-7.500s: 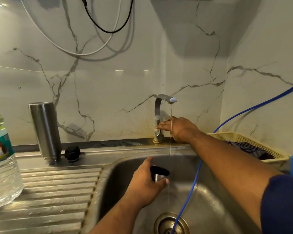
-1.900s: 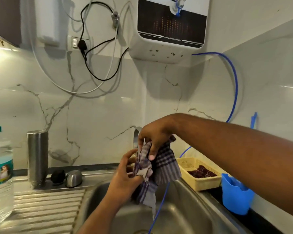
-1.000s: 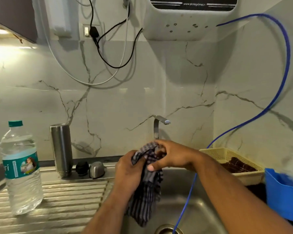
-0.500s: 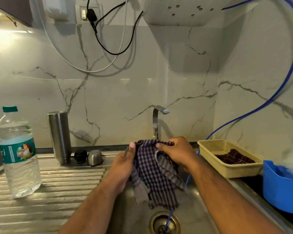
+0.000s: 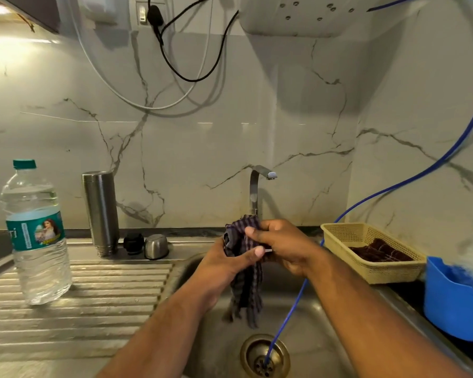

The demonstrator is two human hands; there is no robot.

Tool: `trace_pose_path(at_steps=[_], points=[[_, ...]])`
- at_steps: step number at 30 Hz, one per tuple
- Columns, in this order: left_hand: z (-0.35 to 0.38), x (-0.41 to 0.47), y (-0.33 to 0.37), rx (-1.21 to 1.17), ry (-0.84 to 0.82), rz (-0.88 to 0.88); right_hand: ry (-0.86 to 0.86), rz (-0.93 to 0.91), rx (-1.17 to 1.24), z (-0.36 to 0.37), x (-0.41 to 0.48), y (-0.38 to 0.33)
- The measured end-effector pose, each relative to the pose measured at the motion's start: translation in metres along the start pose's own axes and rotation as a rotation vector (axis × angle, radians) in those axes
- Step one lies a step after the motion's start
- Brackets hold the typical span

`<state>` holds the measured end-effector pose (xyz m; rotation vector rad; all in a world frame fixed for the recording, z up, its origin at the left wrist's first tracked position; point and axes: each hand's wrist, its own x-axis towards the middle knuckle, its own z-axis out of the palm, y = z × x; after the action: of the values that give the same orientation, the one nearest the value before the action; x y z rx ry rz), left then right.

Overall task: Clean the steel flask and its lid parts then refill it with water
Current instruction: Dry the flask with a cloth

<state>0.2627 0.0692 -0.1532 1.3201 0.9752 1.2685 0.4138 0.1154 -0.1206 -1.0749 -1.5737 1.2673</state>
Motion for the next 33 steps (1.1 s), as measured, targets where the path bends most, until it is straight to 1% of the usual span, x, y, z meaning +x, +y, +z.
trace_pose_path(at_steps=[2, 5, 7, 10, 12, 15, 16, 18, 20, 21, 22, 23, 25, 26, 28, 29, 31, 32, 33], points=[[-0.003, 0.000, -0.002, 0.003, 0.042, -0.008, 0.064, -0.016, 0.022, -0.003, 0.000, -0.002], [-0.010, 0.002, -0.001, -0.062, 0.129, -0.104, 0.144, -0.018, 0.057, -0.007, -0.001, -0.006], [-0.016, 0.005, -0.001, -0.115, 0.217, -0.181, 0.274, -0.026, 0.061, -0.011, 0.001, -0.005], [-0.027, 0.010, -0.001, -0.129, 0.268, -0.272, 0.495, -0.093, -0.135, -0.019, 0.002, -0.002], [-0.035, 0.012, -0.004, -0.129, 0.271, -0.333, 0.554, -0.082, -0.199, -0.024, 0.003, 0.000], [-0.042, 0.013, -0.010, -0.150, 0.233, -0.513, 0.568, 0.023, -0.193, -0.027, 0.009, 0.003], [-0.044, 0.012, -0.010, -0.175, 0.194, -0.569, 0.570, 0.062, -0.150, -0.028, 0.012, 0.004], [-0.050, 0.011, -0.010, -0.242, 0.099, -0.633, 0.545, 0.142, 0.032, -0.031, 0.012, 0.004], [-0.056, 0.008, -0.004, -0.295, -0.020, -0.642, 0.416, 0.181, 0.297, -0.037, 0.009, 0.007], [-0.057, 0.008, 0.000, -0.319, -0.051, -0.610, 0.342, 0.191, 0.400, -0.041, 0.009, 0.006], [-0.060, 0.010, 0.002, -0.337, -0.059, -0.546, 0.258, 0.175, 0.434, -0.045, 0.009, 0.006], [-0.062, 0.011, 0.004, -0.344, -0.054, -0.470, 0.159, 0.144, 0.384, -0.048, 0.007, 0.006], [-0.069, 0.016, 0.006, -0.349, -0.004, -0.346, -0.045, 0.063, 0.124, -0.051, 0.000, 0.005], [-0.074, 0.017, 0.008, -0.330, -0.007, -0.305, -0.122, 0.024, -0.018, -0.051, -0.003, 0.005], [-0.078, 0.015, 0.011, -0.200, -0.092, -0.224, -0.220, -0.006, -0.299, -0.049, -0.010, 0.000], [-0.081, 0.013, 0.011, -0.110, -0.149, -0.198, -0.244, 0.009, -0.466, -0.045, -0.013, -0.003], [-0.081, 0.011, 0.008, 0.108, -0.218, -0.158, -0.215, 0.044, -0.818, -0.036, -0.017, -0.008], [-0.077, 0.010, 0.008, 0.259, -0.226, -0.132, -0.171, 0.047, -0.944, -0.032, -0.017, -0.008], [-0.073, 0.011, 0.007, 0.420, -0.211, -0.100, -0.120, 0.037, -1.017, -0.029, -0.017, -0.009]])
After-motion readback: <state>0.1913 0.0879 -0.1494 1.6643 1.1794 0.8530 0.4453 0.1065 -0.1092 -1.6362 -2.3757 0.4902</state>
